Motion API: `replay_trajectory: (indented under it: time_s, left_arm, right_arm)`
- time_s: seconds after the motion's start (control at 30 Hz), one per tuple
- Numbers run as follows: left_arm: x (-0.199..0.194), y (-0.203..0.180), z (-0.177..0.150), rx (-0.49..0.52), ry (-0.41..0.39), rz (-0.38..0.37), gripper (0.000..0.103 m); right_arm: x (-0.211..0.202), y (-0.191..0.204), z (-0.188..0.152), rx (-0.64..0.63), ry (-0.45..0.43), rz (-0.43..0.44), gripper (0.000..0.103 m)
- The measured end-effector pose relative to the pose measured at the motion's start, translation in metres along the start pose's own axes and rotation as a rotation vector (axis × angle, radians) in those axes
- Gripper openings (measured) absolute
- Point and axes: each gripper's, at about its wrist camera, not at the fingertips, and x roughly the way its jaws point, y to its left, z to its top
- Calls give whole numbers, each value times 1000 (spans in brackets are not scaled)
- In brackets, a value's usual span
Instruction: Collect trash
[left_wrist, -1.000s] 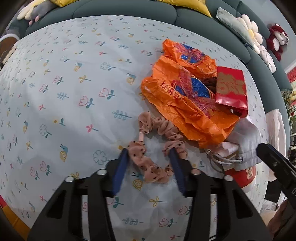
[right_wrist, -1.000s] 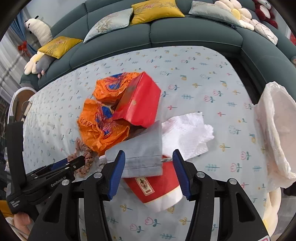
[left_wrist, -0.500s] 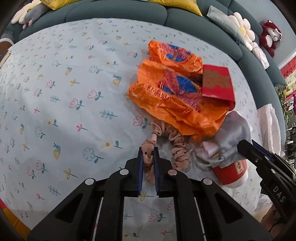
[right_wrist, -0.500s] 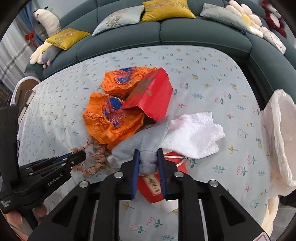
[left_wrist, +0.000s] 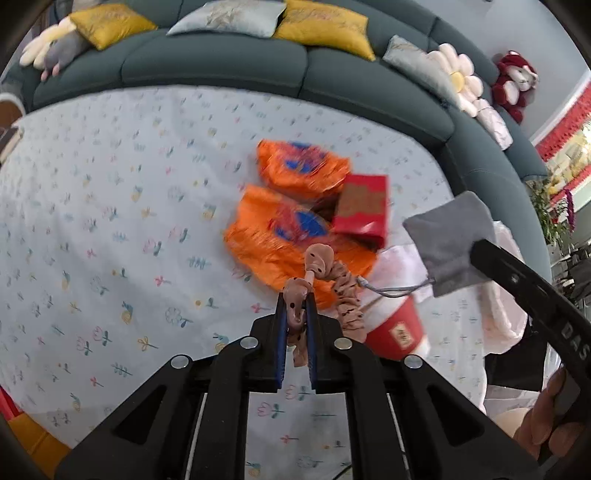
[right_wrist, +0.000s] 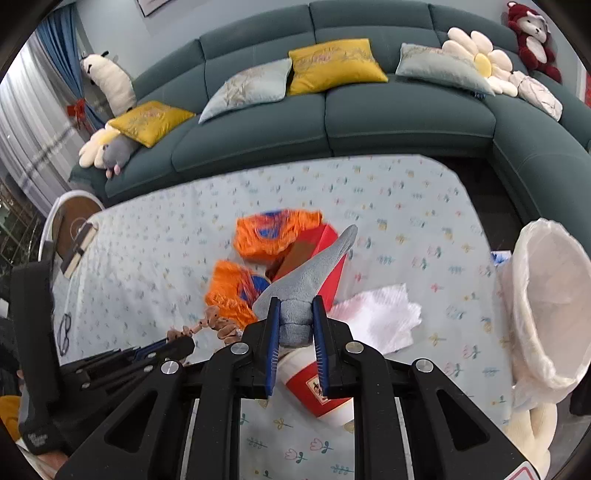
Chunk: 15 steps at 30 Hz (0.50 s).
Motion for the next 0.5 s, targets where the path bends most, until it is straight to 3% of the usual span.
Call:
replay_trajectory:
  time_s: [0.23,0.5]
  left_arm:
    - [-32,-46,19,82,-56,-34,9]
    - [-53,-111,48,139,-107,-96,9]
  right_arm:
    - [-38,-16,25,51,-69,-9,16]
    - [-92,-63,63,71,-137,-96,16]
